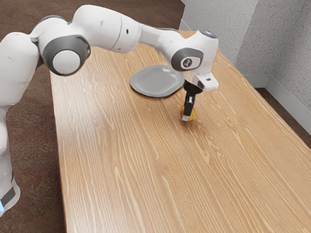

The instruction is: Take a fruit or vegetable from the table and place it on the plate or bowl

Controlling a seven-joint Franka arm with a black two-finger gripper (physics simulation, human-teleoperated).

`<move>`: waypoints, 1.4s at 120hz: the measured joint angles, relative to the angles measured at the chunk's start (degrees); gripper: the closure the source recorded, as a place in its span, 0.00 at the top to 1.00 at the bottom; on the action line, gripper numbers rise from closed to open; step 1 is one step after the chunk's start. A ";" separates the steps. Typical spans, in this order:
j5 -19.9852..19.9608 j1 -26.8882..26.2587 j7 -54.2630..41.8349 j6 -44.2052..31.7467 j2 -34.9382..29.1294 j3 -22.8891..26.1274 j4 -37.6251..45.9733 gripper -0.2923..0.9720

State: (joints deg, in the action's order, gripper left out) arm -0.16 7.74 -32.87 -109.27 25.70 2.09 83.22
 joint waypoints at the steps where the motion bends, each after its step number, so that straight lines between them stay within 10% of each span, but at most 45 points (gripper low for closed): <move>1: -0.01 0.00 0.02 0.03 -0.09 -0.02 -0.01 0.52; 116: -0.37 -0.01 5.93 9.35 -9.41 -20.21 -0.28 0.52; 168: -1.39 -0.19 7.35 10.28 -9.32 -20.50 -0.32 0.75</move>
State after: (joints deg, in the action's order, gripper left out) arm -1.55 7.55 -25.51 -98.99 16.38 -18.41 82.91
